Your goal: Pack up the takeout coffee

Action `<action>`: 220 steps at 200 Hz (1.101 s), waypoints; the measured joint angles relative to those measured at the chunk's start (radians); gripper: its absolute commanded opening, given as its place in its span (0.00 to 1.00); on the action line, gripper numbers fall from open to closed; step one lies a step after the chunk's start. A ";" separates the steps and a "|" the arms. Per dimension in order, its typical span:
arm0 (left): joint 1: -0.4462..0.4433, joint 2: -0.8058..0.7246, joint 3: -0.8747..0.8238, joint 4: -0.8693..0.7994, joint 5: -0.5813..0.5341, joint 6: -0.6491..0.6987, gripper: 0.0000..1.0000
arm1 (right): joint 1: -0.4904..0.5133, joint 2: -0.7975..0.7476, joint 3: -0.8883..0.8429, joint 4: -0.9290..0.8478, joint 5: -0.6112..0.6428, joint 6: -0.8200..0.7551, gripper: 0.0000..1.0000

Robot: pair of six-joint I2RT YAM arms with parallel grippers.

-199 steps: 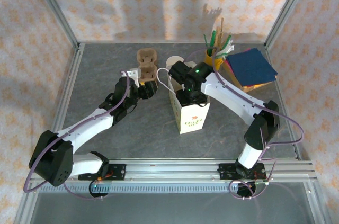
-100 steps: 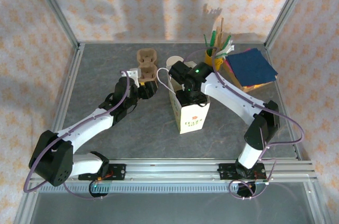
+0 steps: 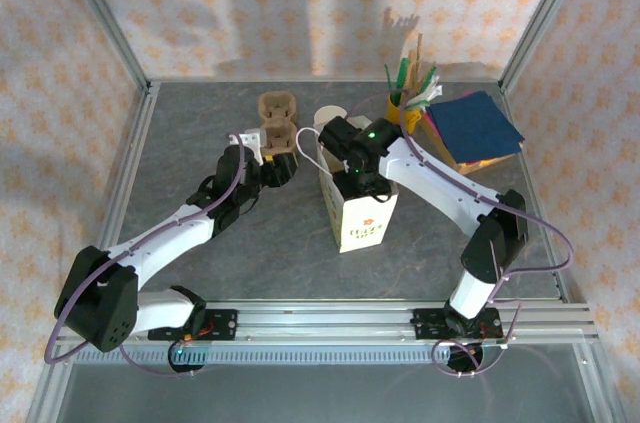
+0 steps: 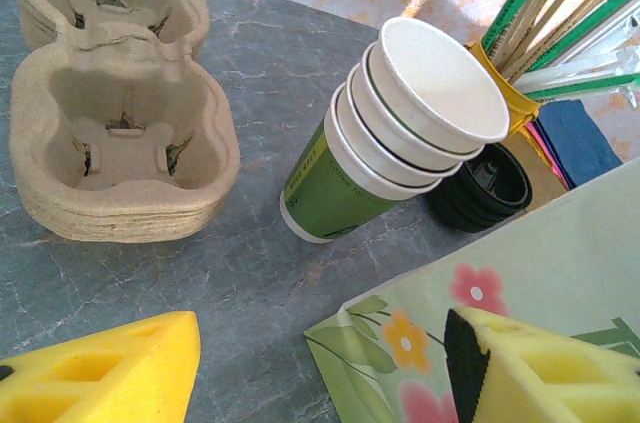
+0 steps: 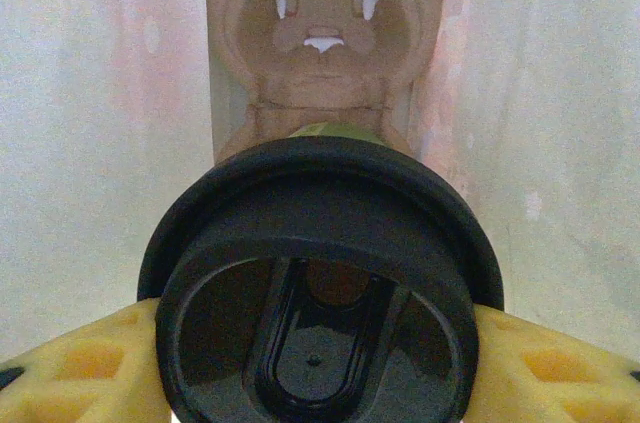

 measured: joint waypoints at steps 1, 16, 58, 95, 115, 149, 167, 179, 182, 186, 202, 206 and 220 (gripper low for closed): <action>0.000 0.000 0.000 0.000 0.000 0.000 0.68 | 0.000 0.000 -0.001 0.000 0.000 0.000 0.30; 0.000 0.000 0.000 0.000 0.000 0.000 0.68 | 0.000 0.000 -0.006 0.000 0.000 0.000 0.30; 0.000 0.000 0.000 0.000 0.000 0.000 0.68 | 0.000 -0.010 -0.021 0.000 -0.001 0.000 0.30; 0.000 0.000 -0.003 0.000 0.000 0.000 0.67 | 0.000 -0.010 -0.030 0.000 -0.001 0.000 0.30; 0.000 0.000 -0.009 0.000 0.000 0.000 0.68 | 0.000 -0.010 -0.037 0.000 -0.002 0.000 0.30; 0.000 0.000 -0.017 0.000 0.000 0.000 0.68 | 0.000 -0.010 -0.039 0.000 -0.005 0.000 0.30; 0.000 0.000 -0.019 0.000 0.000 0.000 0.68 | 0.000 -0.010 -0.042 0.001 -0.005 0.000 0.30; 0.000 0.000 -0.019 0.000 0.000 0.000 0.68 | 0.000 -0.010 -0.045 0.002 -0.005 0.000 0.30; 0.000 0.000 -0.019 0.000 0.000 0.000 0.68 | 0.000 -0.011 -0.047 0.002 -0.005 0.000 0.30; 0.000 0.000 -0.019 0.000 0.000 0.000 0.68 | 0.000 -0.011 -0.047 0.003 -0.006 0.000 0.30; 0.000 0.000 -0.019 0.000 0.000 0.000 0.68 | 0.000 -0.011 -0.051 0.005 -0.008 0.000 0.30; 0.000 0.000 -0.019 0.000 0.000 0.000 0.68 | 0.000 -0.011 -0.051 0.004 -0.008 0.000 0.30; 0.000 0.000 -0.019 0.000 0.000 0.000 0.68 | 0.000 -0.011 -0.051 0.005 -0.008 0.000 0.30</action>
